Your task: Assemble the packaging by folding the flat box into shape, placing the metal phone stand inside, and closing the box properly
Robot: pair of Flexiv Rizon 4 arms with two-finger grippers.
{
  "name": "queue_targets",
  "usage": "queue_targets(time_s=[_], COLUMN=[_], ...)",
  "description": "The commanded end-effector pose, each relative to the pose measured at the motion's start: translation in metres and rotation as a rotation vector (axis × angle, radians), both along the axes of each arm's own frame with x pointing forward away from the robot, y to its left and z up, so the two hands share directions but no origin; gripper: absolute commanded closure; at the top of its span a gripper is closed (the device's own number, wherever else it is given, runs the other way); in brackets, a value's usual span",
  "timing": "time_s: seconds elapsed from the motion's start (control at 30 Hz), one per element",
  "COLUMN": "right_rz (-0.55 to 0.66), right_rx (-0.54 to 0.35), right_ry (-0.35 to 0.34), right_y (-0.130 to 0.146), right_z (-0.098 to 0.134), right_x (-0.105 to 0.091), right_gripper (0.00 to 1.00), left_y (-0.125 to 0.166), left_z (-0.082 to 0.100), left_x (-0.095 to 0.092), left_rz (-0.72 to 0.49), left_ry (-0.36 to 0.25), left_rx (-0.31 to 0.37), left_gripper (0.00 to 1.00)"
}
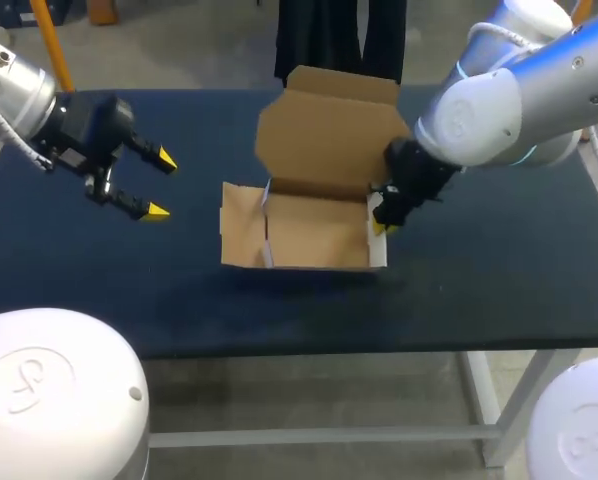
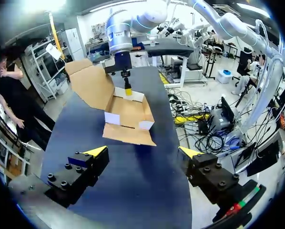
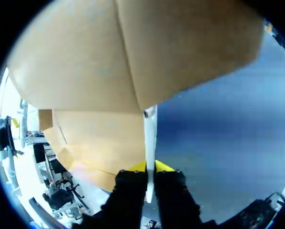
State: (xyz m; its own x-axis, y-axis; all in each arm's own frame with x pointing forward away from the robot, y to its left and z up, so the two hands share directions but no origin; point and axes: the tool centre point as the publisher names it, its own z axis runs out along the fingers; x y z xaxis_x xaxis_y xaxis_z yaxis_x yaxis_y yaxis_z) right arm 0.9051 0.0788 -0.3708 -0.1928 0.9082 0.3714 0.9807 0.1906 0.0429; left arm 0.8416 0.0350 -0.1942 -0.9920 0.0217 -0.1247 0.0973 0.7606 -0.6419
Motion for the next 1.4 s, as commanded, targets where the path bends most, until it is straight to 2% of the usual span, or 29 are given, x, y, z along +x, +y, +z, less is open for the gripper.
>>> queue_targets(time_s=[0.03, 0.17, 0.77, 0.9, 1.03, 1.4], right_rz=[-0.007, -0.054, -0.054, -0.117, -0.119, -0.079], right_rx=[-0.069, -0.112, -0.112, -0.17, -0.24, -0.293], right_ry=[0.013, 0.036, 0.036, 0.105, 0.186, 0.324], right_y=[0.001, -0.003, -0.003, 0.0, 0.002, 0.005], right_z=[0.001, 0.0, 0.0, 0.003, 0.001, -0.001], right_x=[-0.002, -0.009, -0.009, -0.011, -0.015, -0.008], right_gripper=[1.0, 1.0, 1.0, 1.0, 1.0, 1.0], left_y=[-0.003, -0.003, -0.003, -0.003, -0.003, -0.003], left_z=[-0.001, -0.006, -0.007, -0.007, -0.007, -0.007], left_x=[0.002, 0.0, 0.0, 0.0, 0.0, 0.0], left_rz=[-0.003, -0.015, -0.018, -0.018, -0.018, -0.018], left_ry=[0.003, 0.014, 0.022, 0.022, 0.022, 0.022], left_rx=[0.026, 0.065, 0.067, 0.067, 0.067, 0.067], left_gripper=[0.0, 0.0, 0.0, 0.0, 0.0, 0.0])
